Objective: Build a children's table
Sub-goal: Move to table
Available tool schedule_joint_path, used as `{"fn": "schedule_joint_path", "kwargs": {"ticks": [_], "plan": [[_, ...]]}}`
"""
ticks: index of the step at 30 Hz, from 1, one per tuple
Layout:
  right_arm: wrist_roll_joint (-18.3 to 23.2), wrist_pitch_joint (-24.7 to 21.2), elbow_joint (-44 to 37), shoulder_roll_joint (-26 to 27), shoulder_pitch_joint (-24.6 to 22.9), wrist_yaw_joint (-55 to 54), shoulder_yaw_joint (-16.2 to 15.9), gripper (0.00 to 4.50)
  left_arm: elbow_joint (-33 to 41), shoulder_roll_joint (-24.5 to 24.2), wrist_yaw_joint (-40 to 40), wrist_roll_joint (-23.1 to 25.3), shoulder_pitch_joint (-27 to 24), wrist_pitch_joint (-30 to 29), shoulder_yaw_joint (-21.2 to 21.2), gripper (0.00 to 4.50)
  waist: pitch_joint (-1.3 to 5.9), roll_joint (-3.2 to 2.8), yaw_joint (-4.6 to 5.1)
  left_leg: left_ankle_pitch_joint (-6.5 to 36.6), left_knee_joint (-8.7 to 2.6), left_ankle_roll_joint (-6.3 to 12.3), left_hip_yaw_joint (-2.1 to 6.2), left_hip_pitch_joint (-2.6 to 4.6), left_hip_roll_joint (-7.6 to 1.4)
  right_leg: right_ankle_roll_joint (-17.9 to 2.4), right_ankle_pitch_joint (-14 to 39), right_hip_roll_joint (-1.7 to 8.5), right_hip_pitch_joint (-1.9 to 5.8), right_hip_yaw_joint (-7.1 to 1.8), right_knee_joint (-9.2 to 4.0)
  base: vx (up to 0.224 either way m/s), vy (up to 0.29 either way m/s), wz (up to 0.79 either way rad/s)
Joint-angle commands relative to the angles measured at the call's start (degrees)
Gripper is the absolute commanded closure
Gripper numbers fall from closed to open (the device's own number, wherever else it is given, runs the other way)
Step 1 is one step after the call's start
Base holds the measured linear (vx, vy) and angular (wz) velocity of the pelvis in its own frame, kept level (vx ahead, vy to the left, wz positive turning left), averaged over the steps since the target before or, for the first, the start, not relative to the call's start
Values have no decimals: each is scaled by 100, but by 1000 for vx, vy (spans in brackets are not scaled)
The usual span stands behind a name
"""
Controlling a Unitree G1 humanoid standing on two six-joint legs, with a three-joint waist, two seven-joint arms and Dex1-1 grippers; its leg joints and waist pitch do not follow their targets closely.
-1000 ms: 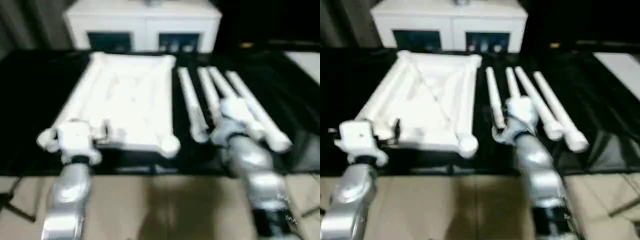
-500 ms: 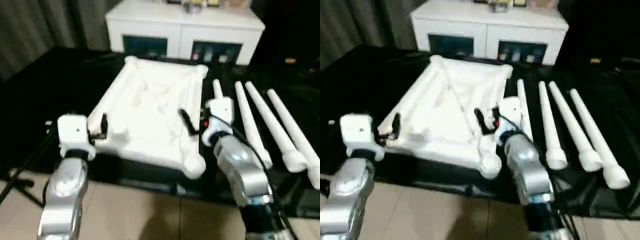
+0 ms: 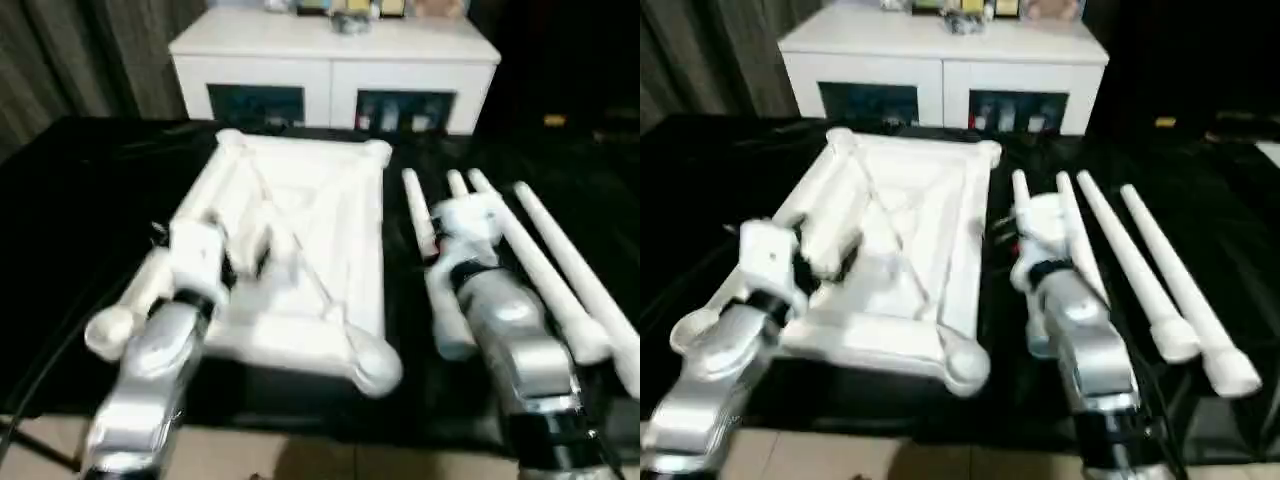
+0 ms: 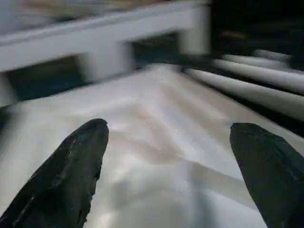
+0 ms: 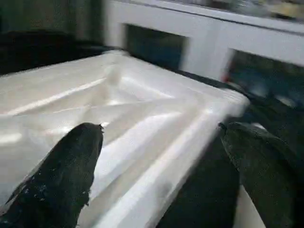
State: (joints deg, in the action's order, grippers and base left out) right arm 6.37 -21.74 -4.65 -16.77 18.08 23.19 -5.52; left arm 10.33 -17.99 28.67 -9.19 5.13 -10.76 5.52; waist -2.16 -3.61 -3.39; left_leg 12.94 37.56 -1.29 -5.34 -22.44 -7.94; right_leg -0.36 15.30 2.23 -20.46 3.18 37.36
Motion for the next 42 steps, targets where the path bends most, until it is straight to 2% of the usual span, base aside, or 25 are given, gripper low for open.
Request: {"fn": "schedule_joint_path", "kwargs": {"ticks": [1, 2, 3, 4, 5, 6, 8, 9, 10, 12, 14, 15, 16, 18, 19, 21, 23, 24, 25, 28, 29, 31, 33, 37, 42], "plan": [[100, 11, -185, -354, -4, 722, -131, 3, 25, -164, 689, -170, 154, -45, 282, 0, 508, 90, -60, -2791, -196, 1245, 102, 43, -317, -874, -3296, 592, 203, -343, -67, 0, 0, 0], [188, -16, -229, -544, 25, 1042, -165, 3, -96, -318, 938, -117, 278, -64, 382, 0, 516, 111, -96, -2741, -202, 1084, 56, -29, -265, -801, -3827, 584, 227, -370, -35, 0, 0, 0], [202, -20, -237, -574, 31, 1092, -169, 3, -117, -343, 983, -109, 298, -67, 400, 0, 478, 95, -110, -2072, -274, 783, 24, -73, -251, -753, -3941, 562, 211, -327, -59, 0, 0, 0], [312, -58, -289, -755, 70, 1419, -190, 3, -275, -491, 1244, -38, 438, -74, 508, 0, 423, 71, -95, -1099, -359, 547, 26, -52, -333, -835, -3122, 574, 174, -304, -141, -52, 9, -5], [349, -82, -308, -811, 81, 1522, -194, 3, -333, -531, 1331, -20, 482, -76, 537, 0, 392, 53, -90, -558, -401, 453, 22, -24, -367, -931, -2492, 577, 159, -301, -199, -63, -2, -1], [391, -90, -345, -960, 89, 1755, -238, 3, -499, -587, 1459, 49, 590, -34, 593, 0, 325, 3, -55, 348, -496, 261, 31, 39, -446, -1150, -1295, 584, 137, -317, -280, -63, -2, -1], [613, -218, -503, -1444, 101, 2522, -373, 0, -1077, -767, 1872, 253, 978, 172, 763, 16, 178, 51, -7, 1816, -634, -12, -61, 176, -459, -1212, 821, 572, 79, -368, -495, -74, 4, 4], [657, -242, -533, -1570, 104, 2708, -425, 0, -1269, -783, 1988, 261, 1097, 270, 787, 16, 146, 72, -6, 2055, -651, -85, -88, 221, -447, -1148, 1341, 588, 65, -387, -557, -78, 6, 7], [718, -265, -566, -1749, 112, 2960, -499, 0, -1536, -806, 2168, 226, 1263, 408, 820, 26, 94, 106, -1, 2388, -666, -199, -123, 299, -427, -967, 2357, 643, 27, -409, -685, -85, 1, 7], [752, -273, -583, -1964, 133, 3262, -606, 0, -1921, -843, 2407, 240, 1495, 597, 893, 36, 90, 103, -6, 2484, -695, -303, -101, 338, -459, -764, 3001, 714, 19, -426, -756, -84, 6, 1], [724, -254, -566, -2093, 164, 3505, -678, 0, -2246, -907, 2692, 230, 1700, 625, 986, 64, 148, 68, 0, 2278, -772, -309, -74, 290, -496, -790, 2427, 696, 98, -401, -717, 0, 0, 0], [694, -227, -541, -2139, 190, 3593, -703, 0, -2442, -939, 2841, 259, 1820, 648, 1053, 64, 204, 68, 7, 1816, -792, -244, -71, 212, -510, -940, 1551, 686, 163, -392, -631, 0, 0, 0], [690, -224, -535, -2145, 197, 3606, -706, 0, -2480, -943, 2863, 267, 1843, 650, 1064, 71, 209, 70, 11, 1630, -793, -169, -86, 196, -522, -1079, 1079, 675, 157, -376, -585, 0, 0, 0], [725, -254, -495, -2197, 284, 3722, -726, 0, -3086, -927, 3110, 390, 2170, 804, 1172, 87, 190, 77, 41, 1896, -786, -141, -111, 212, -504, -1154, 1370, 689, 129, -376, -610, 0, 0, 0], [732, -261, -496, -2200, 291, 3730, -728, 0, -3139, -923, 3137, 394, 2196, 812, 1179, 97, 219, 85, 36, 1893, -751, -135, -138, 250, -477, -1157, 1468, 686, 101, -395, -636, 0, 0, 0], [800, -320, -530, -2244, 329, 3810, -750, 0, -3577, -900, 3361, 458, 2408, 948, 1236, 112, 233, 94, 28, 1564, -748, -58, -142, 197, -495, -1230, 1123, 697, 132, -396, -608, 0, 0, 0], [822, -347, -554, -2295, 357, 3898, -792, 0, -4190, -905, 3667, 609, 2696, 1157, 1365, 124, 242, 91, 7, 1375, -729, 25, -165, 210, -499, -1307, 847, 691, 120, -396, -602, 0, 0, 0], [815, -347, -553, -2296, 359, 3901, -797, 0, -4233, -909, 3684, 625, 2716, 1169, 1377, 133, 269, 97, -8, 1189, -714, 66, -179, 195, -506, -1367, 549, 690, 141, -394, -566, 0, 0, 0], [787, -367, -555, -2289, 370, 3916, -822, 0, -4486, -930, 3765, 727, 2840, 1257, 1447, 156, 300, 17, -7, 986, -696, 100, -179, 194, -516, -1441, 102, 686, 147, -381, -541, 0, 0, 0], [777, -437, -601, -2267, 353, 3954, -848, 0, -4784, -954, 3832, 855, 2989, 1407, 1531, 179, 392, 22, -40, 266, -604, 409, -195, 156, -515, -1644, -1239, 683, 163, -347, -402, 0, 0, 0], [787, -460, -614, -2274, 348, 3969, -862, 0, -4850, -955, 3885, 858, 3022, 1415, 1551, 179, 390, 25, -37, 197, -592, 480, -200, 139, -512, -1675, -1384, 678, 160, -341, -389, 0, 0, 0], [784, -493, -666, -2322, 314, 4031, -921, 0, -5000, -1001, 4120, 903, 3109, 1376, 1638, 210, 381, 14, -76, 334, -591, 588, -220, 141, -535, -1738, -1277, 686, 134, -327, -394, 0, 0, 0], [786, -496, -671, -2327, 312, 4032, -928, 0, -5057, -1007, 4147, 931, 3134, 1412, 1649, 225, 364, 15, -80, 441, -607, 565, -222, 141, -547, -1743, -1122, 690, 131, -328, -409, 0, 0, 0], [779, -516, -680, -2322, 308, 4023, -943, 0, -5531, -910, 4182, 997, 3337, 1716, 1561, 263, 311, 9, -133, 1011, -660, 247, -268, 201, -576, -1701, -266, 691, 89, -350, -487, 0, 0, 0], [702, -531, -669, -2299, 311, 4020, -1016, 0, -5703, -893, 4241, 1021, 3419, 1719, 1551, 309, 305, 24, -184, 1112, -689, 46, -275, 212, -589, -1626, -80, 704, 86, -367, -491, 0, 0, 0]]}}
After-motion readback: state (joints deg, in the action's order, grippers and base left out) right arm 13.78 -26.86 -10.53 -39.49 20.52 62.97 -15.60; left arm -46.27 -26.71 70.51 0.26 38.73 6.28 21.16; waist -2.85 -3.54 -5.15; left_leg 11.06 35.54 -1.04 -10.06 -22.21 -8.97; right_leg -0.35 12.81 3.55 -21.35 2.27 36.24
